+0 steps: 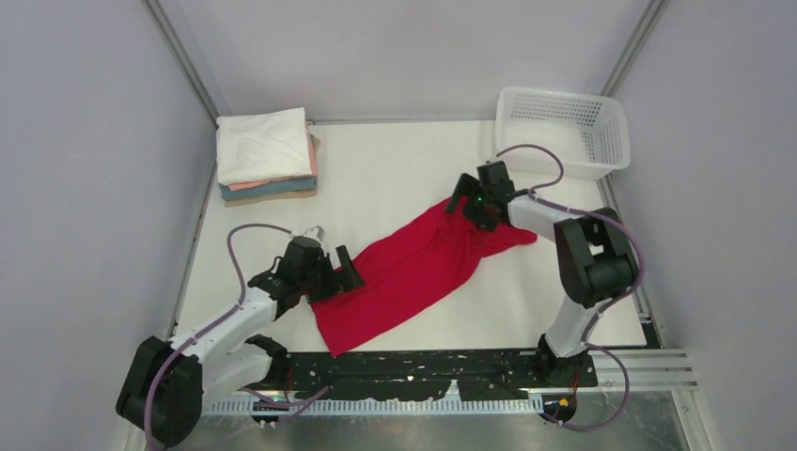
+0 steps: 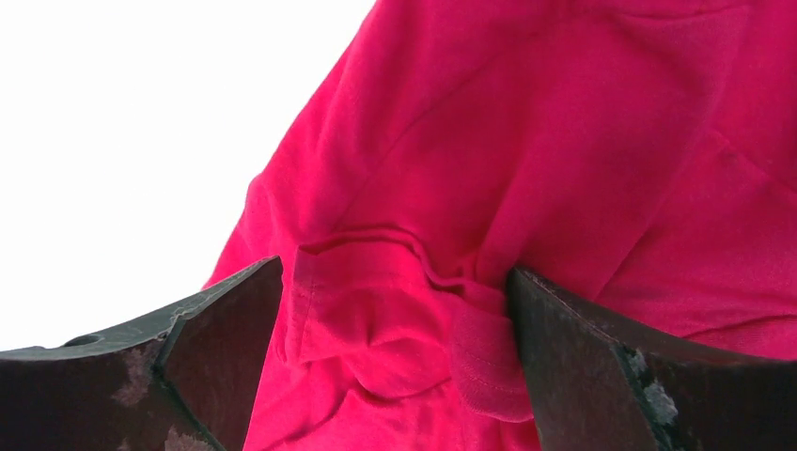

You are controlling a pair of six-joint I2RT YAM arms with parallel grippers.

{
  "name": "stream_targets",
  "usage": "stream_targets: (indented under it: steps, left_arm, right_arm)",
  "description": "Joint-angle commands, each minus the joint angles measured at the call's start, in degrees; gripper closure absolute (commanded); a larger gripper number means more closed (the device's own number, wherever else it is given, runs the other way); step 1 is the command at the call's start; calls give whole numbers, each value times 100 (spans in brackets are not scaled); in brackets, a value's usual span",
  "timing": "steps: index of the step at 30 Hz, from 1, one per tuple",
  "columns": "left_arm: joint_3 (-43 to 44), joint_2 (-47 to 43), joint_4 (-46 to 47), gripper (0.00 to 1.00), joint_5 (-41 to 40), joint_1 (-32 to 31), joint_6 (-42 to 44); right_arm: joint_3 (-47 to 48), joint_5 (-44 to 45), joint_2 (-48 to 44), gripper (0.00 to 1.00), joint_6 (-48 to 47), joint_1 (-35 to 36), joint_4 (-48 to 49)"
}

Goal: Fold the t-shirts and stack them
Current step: Rotate the tshirt 80 degree

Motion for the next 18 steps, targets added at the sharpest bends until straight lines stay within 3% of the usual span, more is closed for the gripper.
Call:
stream_targets:
  steps: [1, 7, 10, 13, 18]
  left_arm:
    - [-215, -556, -1335, 2, -311, -31, -299]
    - [-938, -957, -68, 2, -205, -92, -995]
    - [-979, -798, 434, 2, -279, -330, -1170]
    - [-965, -197, 1143, 2, -352, -836, -1332]
    - [-420, 870, 1036, 5, -766, -1782, -1646]
  right_arm:
    - [1355, -52, 1277, 5, -208, 238, -483]
    - [4192, -12, 2903, 5, -1008, 269, -1581]
    - [5513, -393, 3735, 5, -1210, 239, -2036]
    - [6536, -785, 4336, 5, -1047, 219, -2590]
    - [7566, -851, 4777, 5, -800, 185, -2734]
